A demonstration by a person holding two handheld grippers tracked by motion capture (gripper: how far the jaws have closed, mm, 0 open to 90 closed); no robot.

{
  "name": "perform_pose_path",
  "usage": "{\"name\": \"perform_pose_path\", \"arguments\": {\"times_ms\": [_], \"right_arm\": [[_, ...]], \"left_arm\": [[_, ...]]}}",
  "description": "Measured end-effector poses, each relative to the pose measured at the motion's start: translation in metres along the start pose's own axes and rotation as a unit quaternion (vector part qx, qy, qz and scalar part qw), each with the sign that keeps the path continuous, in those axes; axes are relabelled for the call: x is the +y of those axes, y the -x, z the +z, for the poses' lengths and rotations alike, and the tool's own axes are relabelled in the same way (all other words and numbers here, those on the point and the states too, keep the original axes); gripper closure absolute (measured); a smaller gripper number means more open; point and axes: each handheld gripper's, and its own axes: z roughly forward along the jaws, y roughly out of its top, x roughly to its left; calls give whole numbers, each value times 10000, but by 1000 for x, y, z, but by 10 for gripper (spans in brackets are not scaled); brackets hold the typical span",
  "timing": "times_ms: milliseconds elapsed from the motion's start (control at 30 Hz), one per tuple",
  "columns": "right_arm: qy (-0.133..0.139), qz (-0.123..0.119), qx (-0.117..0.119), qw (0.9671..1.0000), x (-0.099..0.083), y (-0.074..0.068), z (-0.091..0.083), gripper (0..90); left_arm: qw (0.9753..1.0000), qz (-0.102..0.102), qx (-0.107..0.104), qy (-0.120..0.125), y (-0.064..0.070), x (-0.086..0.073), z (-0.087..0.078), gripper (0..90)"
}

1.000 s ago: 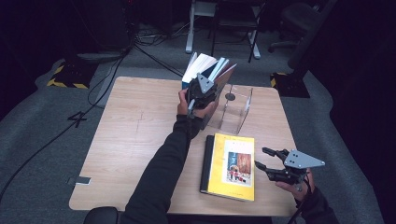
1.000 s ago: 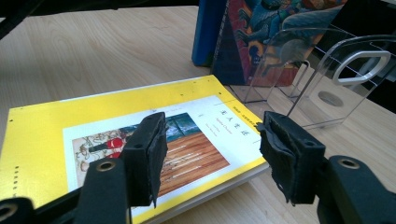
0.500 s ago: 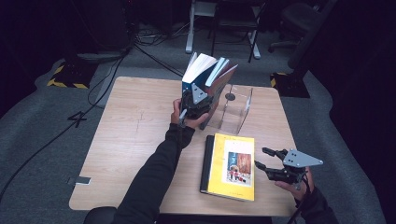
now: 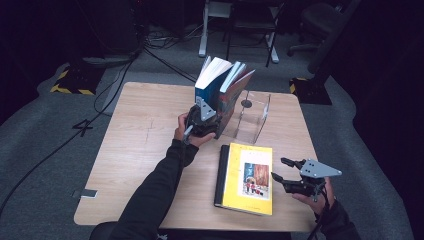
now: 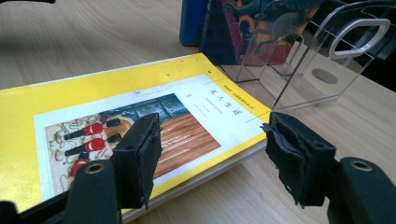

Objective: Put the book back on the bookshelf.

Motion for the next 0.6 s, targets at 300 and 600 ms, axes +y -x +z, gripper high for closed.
{"name": "perform_pose_path", "arguments": {"times_ms": [300,600], "right_arm": [[-93,140,-42,9999,-2,1,1,335],[-262,151,62,9995,-5,-3,4,334]], "left_arm": [[9994,143,-263,-185,4,-16,-13,413],[9972,373,-536,-360,14,-36,-29,404]]}}
